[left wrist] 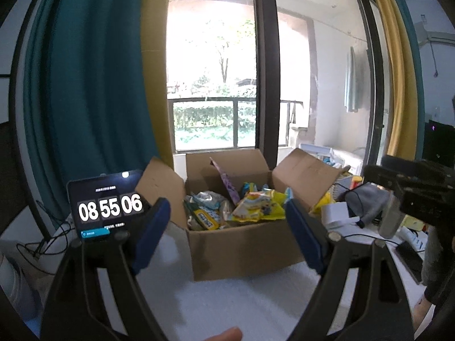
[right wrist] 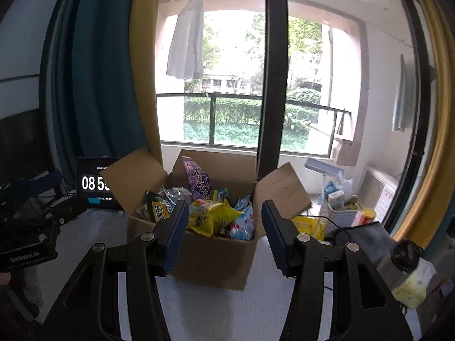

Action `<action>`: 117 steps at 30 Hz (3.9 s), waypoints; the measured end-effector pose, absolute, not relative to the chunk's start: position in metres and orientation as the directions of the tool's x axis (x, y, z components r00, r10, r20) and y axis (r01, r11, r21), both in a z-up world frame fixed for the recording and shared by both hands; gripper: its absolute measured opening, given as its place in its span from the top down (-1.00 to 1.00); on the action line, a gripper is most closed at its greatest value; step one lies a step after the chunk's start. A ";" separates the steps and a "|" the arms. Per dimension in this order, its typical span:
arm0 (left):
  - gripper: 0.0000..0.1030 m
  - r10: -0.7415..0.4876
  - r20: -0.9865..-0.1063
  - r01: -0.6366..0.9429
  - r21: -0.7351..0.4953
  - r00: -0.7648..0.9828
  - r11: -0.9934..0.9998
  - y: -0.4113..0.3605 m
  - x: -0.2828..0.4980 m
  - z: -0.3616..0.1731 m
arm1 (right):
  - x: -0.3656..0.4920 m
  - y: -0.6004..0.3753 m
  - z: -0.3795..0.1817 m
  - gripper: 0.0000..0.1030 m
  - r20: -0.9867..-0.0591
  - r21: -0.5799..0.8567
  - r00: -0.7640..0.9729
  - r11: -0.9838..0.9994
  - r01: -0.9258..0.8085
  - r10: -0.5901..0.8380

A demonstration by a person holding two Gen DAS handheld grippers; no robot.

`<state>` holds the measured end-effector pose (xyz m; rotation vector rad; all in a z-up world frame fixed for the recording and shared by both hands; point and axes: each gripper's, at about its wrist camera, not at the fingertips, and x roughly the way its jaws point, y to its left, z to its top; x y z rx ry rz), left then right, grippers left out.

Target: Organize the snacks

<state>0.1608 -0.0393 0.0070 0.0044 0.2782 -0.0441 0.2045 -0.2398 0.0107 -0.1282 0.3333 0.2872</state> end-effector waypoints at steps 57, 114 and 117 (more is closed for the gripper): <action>-0.63 0.096 -0.158 -0.101 -0.027 0.983 0.995 -0.023 0.061 -0.012 | 0.101 -0.247 -0.021 -0.25 -0.247 -0.064 0.952 0.977 -0.204 0.183; -0.63 0.100 -0.187 -0.104 -0.011 0.977 0.995 -0.040 0.093 -0.012 | 0.137 -0.263 -0.030 -0.25 -0.282 -0.038 0.943 0.980 -0.197 0.178; -0.63 0.101 -0.186 -0.104 -0.010 0.977 0.994 -0.040 0.094 -0.012 | 0.138 -0.263 -0.030 -0.25 -0.282 -0.036 0.943 0.980 -0.196 0.178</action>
